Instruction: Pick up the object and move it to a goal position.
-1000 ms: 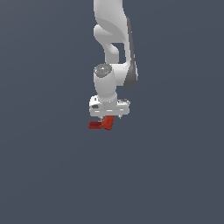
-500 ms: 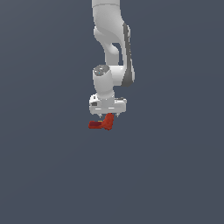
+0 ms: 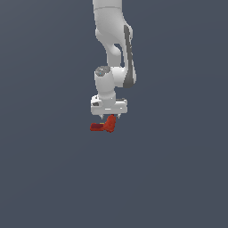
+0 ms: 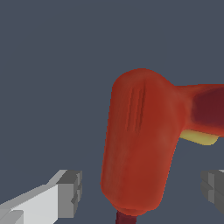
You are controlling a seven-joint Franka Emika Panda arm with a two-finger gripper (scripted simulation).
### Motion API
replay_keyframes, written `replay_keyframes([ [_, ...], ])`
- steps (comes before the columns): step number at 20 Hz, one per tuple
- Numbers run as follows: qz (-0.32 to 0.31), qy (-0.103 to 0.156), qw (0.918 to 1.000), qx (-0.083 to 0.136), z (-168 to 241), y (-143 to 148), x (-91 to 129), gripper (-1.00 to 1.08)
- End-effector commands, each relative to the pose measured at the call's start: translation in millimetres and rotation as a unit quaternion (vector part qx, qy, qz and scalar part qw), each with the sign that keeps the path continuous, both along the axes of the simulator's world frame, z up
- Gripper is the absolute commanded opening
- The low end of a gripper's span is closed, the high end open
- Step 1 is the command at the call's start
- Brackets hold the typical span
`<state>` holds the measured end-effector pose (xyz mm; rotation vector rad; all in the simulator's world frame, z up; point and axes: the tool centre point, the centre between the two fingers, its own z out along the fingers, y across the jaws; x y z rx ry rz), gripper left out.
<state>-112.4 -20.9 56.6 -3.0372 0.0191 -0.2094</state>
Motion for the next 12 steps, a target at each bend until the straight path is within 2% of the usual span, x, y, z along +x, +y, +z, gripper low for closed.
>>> replay_keyframes([
  [1,0.0,0.0,1.0,0.0,-0.1,0.1,0.1,1.08],
  [12,0.0,-0.001,1.0,0.0,-24.4,2.4,2.1,1.08],
])
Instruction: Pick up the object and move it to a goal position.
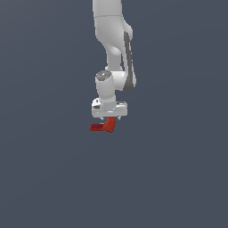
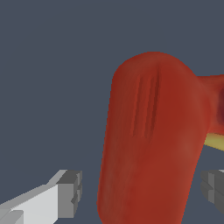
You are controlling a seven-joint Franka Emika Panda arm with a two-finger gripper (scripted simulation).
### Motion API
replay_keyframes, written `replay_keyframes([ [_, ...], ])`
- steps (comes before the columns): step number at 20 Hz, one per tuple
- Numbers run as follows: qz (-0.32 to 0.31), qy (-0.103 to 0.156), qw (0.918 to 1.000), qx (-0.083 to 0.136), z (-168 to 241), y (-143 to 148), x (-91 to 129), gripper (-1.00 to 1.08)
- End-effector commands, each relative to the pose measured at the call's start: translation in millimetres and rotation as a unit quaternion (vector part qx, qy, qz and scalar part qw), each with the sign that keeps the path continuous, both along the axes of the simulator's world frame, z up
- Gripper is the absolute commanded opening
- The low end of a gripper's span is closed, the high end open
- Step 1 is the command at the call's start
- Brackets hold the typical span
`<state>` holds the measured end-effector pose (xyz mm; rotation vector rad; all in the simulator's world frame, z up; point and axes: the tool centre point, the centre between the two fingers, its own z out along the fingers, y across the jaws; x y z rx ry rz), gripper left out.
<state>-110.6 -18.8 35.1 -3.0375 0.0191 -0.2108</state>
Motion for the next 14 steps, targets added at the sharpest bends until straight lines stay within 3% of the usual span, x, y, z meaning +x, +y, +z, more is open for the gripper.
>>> replay_keyframes([
  [1,0.0,0.0,1.0,0.0,-3.7,0.3,0.4,1.08],
  [2,0.0,0.0,1.0,0.0,-3.9,0.4,0.4,1.08],
  [3,0.0,0.0,1.0,0.0,-3.9,0.4,0.4,-1.0],
  [14,0.0,-0.001,1.0,0.0,-2.8,0.2,0.1,-1.0],
])
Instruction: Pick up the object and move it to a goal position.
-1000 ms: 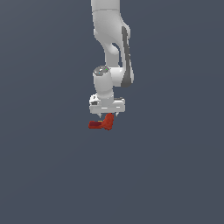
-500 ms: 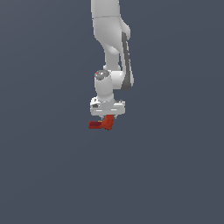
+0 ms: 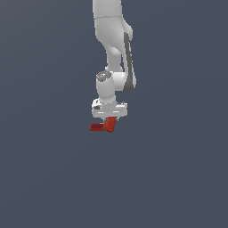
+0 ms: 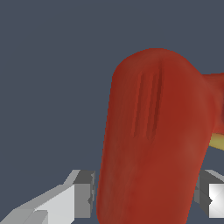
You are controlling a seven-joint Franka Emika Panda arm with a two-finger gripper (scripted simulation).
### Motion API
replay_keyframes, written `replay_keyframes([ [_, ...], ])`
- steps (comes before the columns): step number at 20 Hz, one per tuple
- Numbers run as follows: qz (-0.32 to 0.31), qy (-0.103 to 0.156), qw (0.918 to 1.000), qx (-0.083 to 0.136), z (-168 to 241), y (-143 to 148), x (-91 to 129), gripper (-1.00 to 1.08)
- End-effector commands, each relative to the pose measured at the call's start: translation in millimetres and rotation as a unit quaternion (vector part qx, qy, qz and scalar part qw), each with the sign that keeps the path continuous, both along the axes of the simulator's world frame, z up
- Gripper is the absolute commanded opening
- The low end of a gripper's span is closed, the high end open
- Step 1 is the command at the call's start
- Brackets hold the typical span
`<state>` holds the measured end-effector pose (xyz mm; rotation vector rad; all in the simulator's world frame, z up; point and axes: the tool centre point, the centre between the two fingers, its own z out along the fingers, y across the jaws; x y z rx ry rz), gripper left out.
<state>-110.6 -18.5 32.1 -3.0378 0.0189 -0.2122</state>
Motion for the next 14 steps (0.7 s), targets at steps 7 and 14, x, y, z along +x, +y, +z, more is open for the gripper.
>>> replay_keyframes([
  [7,0.0,0.0,1.0,0.0,16.0,3.3,3.2,-1.0],
  [14,0.0,0.0,1.0,0.0,57.4,11.5,11.5,-1.0],
])
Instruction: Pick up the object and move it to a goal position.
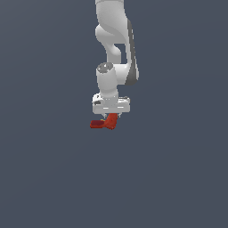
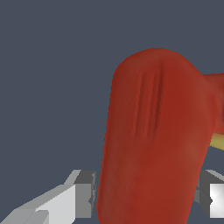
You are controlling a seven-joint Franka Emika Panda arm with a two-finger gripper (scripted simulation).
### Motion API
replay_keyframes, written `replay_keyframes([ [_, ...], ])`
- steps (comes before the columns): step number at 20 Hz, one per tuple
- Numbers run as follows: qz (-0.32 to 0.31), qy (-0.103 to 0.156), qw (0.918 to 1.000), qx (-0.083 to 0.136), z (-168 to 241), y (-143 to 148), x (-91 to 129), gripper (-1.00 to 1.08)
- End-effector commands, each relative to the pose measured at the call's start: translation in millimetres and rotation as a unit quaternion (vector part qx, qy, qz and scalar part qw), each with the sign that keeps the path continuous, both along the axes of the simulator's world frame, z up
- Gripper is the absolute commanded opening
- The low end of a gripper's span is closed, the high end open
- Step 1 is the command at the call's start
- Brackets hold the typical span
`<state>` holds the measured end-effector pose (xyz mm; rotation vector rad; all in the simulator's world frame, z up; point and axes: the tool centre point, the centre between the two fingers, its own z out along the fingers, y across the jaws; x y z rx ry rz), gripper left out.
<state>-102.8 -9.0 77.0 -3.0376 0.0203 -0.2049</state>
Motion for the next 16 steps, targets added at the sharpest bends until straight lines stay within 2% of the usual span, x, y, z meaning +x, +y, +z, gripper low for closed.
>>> replay_keyframes([
  [1,0.0,-0.002,1.0,0.0,20.4,3.5,5.3,-1.0],
  [9,0.0,-0.002,1.0,-0.001,86.6,15.8,19.7,-1.0],
  [16,0.0,-0.002,1.0,-0.001,123.0,22.7,28.9,-1.0],
])
